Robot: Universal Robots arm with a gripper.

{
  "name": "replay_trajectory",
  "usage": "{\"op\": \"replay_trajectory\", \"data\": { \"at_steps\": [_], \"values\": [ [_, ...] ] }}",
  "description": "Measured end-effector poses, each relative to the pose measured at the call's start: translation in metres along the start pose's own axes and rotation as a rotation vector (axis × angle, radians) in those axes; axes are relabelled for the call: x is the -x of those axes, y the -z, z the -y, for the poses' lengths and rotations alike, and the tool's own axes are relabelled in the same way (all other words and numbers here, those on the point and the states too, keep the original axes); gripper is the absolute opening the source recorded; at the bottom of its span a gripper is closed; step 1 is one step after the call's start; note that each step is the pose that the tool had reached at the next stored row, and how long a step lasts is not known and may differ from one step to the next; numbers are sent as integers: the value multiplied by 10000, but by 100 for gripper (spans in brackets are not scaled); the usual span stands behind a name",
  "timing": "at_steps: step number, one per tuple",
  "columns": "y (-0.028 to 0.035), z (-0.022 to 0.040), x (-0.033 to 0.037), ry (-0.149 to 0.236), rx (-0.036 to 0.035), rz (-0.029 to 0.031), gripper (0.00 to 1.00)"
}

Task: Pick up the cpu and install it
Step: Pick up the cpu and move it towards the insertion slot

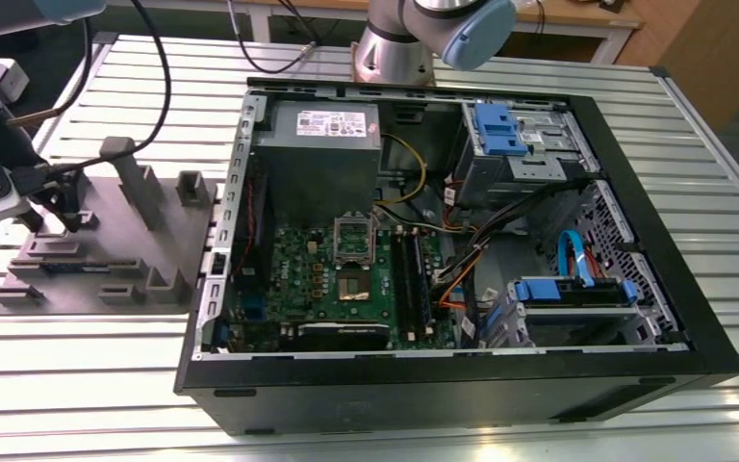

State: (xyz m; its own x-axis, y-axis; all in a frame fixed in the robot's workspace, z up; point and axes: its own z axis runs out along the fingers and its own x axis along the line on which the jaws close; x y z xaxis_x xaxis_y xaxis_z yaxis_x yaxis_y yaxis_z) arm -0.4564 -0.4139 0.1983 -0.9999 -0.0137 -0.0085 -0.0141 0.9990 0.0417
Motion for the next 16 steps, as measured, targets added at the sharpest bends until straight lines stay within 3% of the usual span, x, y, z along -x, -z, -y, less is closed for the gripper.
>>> {"op": "replay_trajectory", "data": {
  "at_steps": [16],
  "values": [
    [61,-6,0,0,0,-1,47]
  ]
}}
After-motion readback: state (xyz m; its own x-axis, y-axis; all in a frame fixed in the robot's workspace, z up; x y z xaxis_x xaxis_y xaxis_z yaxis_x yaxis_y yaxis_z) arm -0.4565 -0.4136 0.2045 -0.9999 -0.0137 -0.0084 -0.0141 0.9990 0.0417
